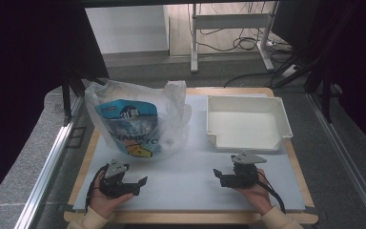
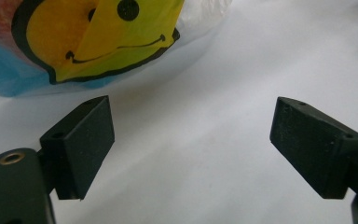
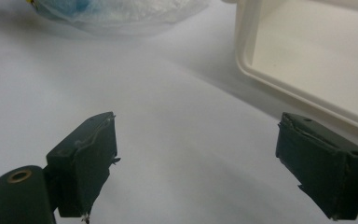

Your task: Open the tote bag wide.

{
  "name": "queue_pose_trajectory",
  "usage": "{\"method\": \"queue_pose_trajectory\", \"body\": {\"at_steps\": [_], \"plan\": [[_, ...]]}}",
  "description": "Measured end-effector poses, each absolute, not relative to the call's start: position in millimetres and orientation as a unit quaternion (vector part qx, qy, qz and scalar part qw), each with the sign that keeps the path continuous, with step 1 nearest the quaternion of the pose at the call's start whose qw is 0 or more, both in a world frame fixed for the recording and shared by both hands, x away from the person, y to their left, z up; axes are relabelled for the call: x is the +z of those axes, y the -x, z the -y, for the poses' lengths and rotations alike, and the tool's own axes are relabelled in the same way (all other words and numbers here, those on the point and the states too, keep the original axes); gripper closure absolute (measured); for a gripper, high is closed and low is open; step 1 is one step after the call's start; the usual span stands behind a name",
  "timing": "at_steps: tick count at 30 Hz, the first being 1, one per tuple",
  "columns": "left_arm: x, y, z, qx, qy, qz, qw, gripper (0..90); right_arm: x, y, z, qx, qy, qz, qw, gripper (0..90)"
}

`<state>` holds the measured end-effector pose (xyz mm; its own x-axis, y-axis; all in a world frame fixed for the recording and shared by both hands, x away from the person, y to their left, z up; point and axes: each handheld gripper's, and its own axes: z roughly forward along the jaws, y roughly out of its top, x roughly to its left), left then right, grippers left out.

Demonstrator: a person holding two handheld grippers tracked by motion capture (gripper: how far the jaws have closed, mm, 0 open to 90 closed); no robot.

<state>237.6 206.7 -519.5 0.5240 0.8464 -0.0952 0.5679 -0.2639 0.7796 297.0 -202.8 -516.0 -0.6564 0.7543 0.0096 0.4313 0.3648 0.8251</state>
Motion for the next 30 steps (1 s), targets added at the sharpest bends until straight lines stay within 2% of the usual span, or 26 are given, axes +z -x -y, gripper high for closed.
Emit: {"method": "queue_pose_trajectory", "body": {"at_steps": [9,19,23,30], "plan": [[-519,-238,-203,0.182,-0.778,-0.446,0.403,18.2,-518,-301,213,0.438,-0.366,-0.802,0.175,16.5],[-518,-239,-203,0.174,-0.778,-0.43,0.424,21.0,-515,-292,215,0.44,-0.365,-0.798,0.193,18.5],[-512,-237,-205,0.171,-0.778,-0.422,0.433,24.8,-516,-286,213,0.438,-0.362,-0.799,0.195,18.7],[-511,-237,-211,0.173,-0.78,-0.428,0.423,28.0,-516,-289,211,0.443,-0.352,-0.801,0.194,19.3]]}}
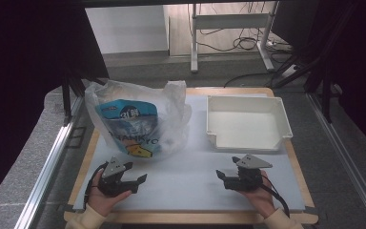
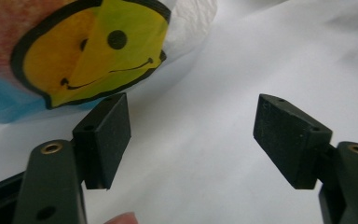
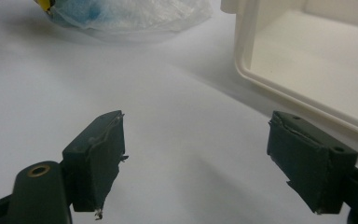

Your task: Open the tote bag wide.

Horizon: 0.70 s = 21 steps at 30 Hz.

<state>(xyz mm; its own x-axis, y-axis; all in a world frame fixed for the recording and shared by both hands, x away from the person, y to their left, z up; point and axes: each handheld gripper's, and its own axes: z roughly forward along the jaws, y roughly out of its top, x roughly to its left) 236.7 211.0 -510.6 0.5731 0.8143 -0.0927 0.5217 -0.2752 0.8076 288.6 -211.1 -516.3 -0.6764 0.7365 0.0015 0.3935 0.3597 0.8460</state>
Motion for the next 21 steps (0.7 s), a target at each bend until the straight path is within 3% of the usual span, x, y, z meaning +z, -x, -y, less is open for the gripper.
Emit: {"method": "queue_pose_trajectory", "body": {"at_steps": [21], "plan": [[-475,-229,-236,0.202,-0.752,-0.432,0.456,31.2,-515,-290,207,0.444,-0.342,-0.805,0.195,21.1]]}}
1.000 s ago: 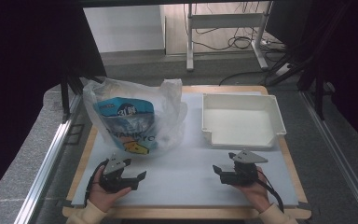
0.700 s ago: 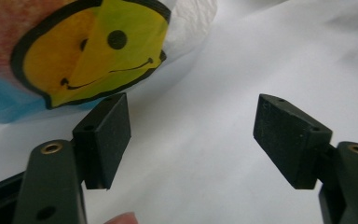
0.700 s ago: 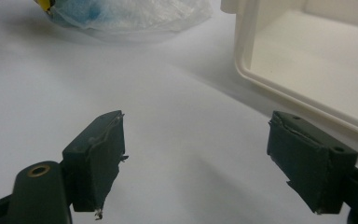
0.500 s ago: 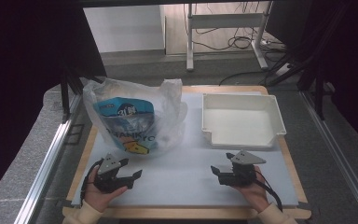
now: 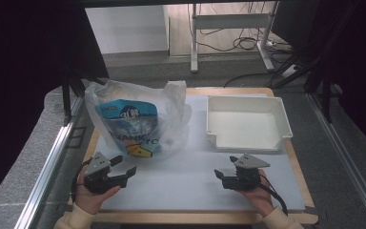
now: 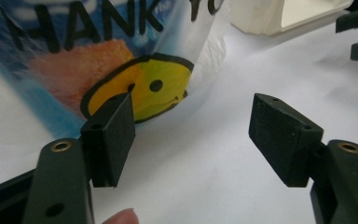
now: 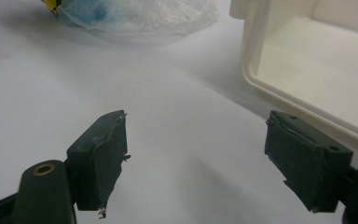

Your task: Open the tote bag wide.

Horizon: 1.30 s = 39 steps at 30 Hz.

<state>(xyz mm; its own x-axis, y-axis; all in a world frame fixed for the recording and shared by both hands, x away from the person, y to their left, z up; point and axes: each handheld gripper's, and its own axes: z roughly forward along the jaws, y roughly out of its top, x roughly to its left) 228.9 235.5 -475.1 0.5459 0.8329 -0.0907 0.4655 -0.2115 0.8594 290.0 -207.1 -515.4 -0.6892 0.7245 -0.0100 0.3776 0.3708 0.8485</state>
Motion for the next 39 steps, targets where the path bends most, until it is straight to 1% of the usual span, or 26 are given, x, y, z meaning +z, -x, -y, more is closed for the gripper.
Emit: {"method": "queue_pose_trajectory", "body": {"at_steps": [17,24,26,28,33,39], "plan": [[-454,-232,-263,0.212,-0.729,-0.448,0.472,32.8,-514,-289,207,0.446,-0.351,-0.801,0.192,21.3],[-442,-229,-280,0.233,-0.713,-0.465,0.47,36.3,-515,-286,205,0.444,-0.35,-0.802,0.192,21.3],[-438,-227,-286,0.242,-0.706,-0.471,0.471,39.8,-515,-286,204,0.444,-0.35,-0.802,0.194,21.3],[-436,-227,-292,0.245,-0.703,-0.474,0.471,41.4,-515,-287,205,0.445,-0.353,-0.8,0.194,21.3],[-428,-232,-301,0.254,-0.697,-0.483,0.466,42.4,-515,-288,206,0.444,-0.357,-0.798,0.193,21.3],[-419,-246,-309,0.264,-0.692,-0.487,0.464,42.9,-516,-288,205,0.442,-0.356,-0.801,0.193,21.3]]}}
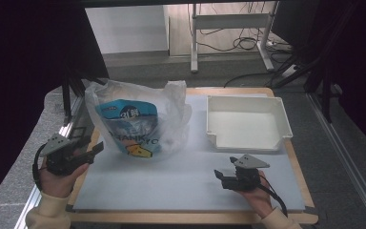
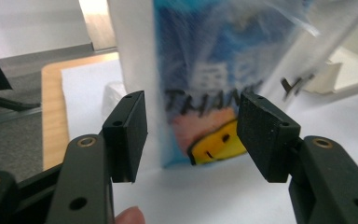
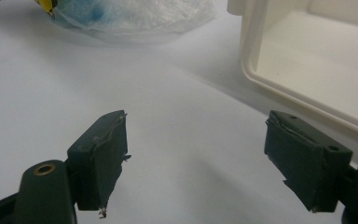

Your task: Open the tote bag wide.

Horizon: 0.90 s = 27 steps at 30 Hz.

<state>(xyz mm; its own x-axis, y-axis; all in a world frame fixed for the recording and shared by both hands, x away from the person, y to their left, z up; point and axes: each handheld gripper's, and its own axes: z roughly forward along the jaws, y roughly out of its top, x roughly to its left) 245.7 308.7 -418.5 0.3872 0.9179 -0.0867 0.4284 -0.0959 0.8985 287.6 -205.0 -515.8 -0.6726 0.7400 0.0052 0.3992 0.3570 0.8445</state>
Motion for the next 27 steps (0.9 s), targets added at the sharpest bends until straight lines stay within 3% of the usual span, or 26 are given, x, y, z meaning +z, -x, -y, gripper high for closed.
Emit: {"method": "queue_pose_trajectory", "body": {"at_steps": [10,22,27], "plan": [[-404,-268,-322,0.277,-0.686,-0.493,0.458,44.4,-516,-288,207,0.442,-0.357,-0.8,0.194,21.3],[-398,-294,-325,0.256,-0.694,-0.487,0.464,51.1,-516,-289,208,0.441,-0.36,-0.799,0.197,21.4],[-402,-299,-327,0.243,-0.699,-0.482,0.47,63.8,-516,-289,208,0.439,-0.36,-0.799,0.198,21.5]]}}
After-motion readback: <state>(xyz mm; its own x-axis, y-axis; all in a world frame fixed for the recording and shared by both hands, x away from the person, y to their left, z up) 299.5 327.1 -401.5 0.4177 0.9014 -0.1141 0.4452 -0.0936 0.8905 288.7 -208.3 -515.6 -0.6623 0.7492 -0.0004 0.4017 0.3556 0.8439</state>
